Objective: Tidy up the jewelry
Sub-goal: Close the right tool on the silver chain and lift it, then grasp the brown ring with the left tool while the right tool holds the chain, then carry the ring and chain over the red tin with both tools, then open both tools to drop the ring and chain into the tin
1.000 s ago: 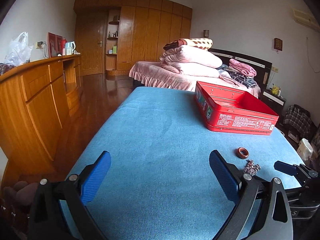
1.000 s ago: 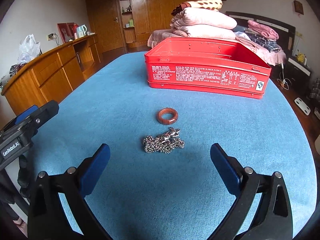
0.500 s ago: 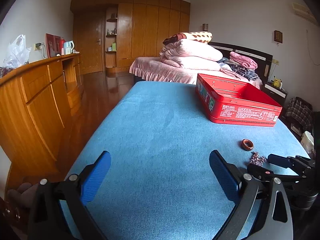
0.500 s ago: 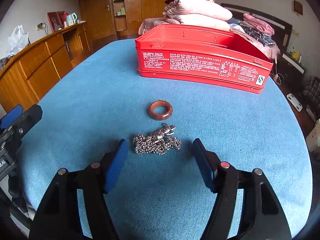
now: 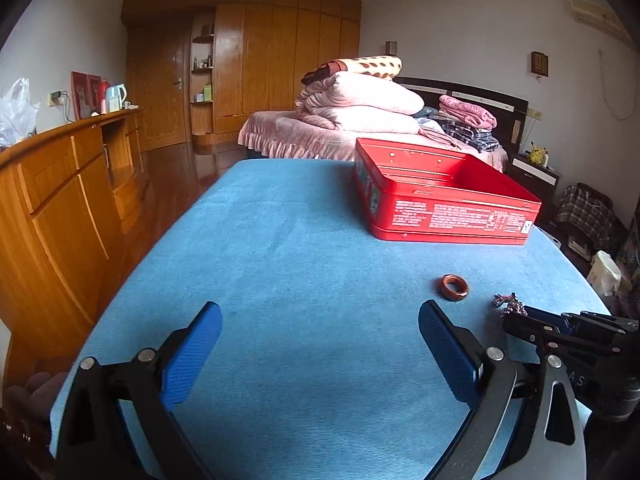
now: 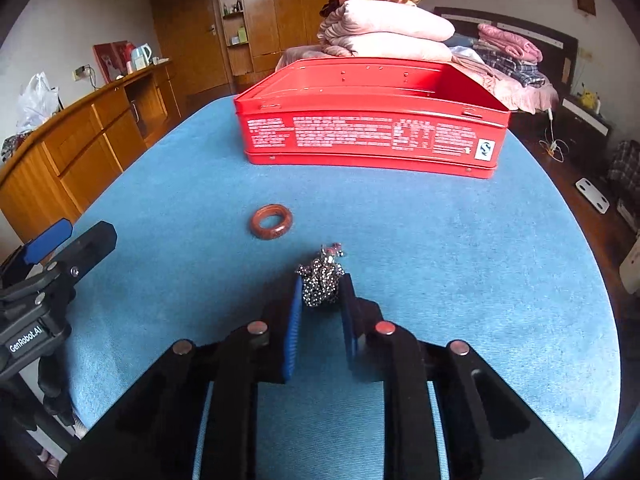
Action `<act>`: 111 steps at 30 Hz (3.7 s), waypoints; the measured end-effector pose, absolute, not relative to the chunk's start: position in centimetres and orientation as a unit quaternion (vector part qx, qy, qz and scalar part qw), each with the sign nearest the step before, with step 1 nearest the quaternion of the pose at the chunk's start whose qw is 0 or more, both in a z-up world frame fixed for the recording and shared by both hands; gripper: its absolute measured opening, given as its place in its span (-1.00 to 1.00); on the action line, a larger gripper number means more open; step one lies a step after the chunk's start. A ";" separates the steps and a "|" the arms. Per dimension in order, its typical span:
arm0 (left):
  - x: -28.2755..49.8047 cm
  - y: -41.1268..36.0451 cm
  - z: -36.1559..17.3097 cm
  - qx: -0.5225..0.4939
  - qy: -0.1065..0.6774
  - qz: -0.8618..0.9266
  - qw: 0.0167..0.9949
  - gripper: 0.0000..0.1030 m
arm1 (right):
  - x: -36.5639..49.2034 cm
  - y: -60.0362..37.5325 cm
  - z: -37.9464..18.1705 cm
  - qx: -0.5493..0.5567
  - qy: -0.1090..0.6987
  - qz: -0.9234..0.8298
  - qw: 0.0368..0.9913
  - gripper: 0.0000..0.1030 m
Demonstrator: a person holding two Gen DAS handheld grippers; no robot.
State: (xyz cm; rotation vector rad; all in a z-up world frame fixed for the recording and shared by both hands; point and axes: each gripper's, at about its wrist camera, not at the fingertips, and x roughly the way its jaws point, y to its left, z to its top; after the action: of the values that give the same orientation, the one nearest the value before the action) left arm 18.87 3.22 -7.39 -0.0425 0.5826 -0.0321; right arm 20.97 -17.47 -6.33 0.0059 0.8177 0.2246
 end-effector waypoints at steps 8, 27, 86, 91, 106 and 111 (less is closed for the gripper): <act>21.0 -2.5 -7.5 -0.020 0.306 -0.078 0.949 0.87 | 20.5 -23.5 -5.9 0.040 0.387 0.059 0.919 -0.66; 25.9 -6.9 -9.9 -0.030 0.411 -0.091 0.907 0.28 | 19.9 -27.6 -6.4 0.074 0.385 0.046 0.919 -0.66; 20.2 -1.2 -3.5 -0.033 0.303 -0.111 0.946 -0.46 | 18.1 -23.9 0.2 0.076 0.294 0.153 0.940 -0.83; 21.3 -2.0 -2.1 -0.026 0.294 -0.116 0.948 -0.46 | 18.8 -24.0 1.7 0.066 0.282 0.152 0.945 -0.83; 33.0 -3.0 0.5 -0.046 0.300 -0.104 0.947 -0.46 | 30.5 -24.3 4.8 0.057 0.286 0.120 0.949 -0.83; 35.9 -3.1 -0.2 -0.060 0.314 -0.104 0.942 -0.46 | 34.9 -23.9 3.4 0.069 0.311 0.115 0.941 -0.83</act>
State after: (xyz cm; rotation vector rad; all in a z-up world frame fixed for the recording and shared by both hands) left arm 35.92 -3.10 -0.18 -0.1229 0.6406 -0.2120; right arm 34.85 -23.93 3.37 0.1406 0.6338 0.2352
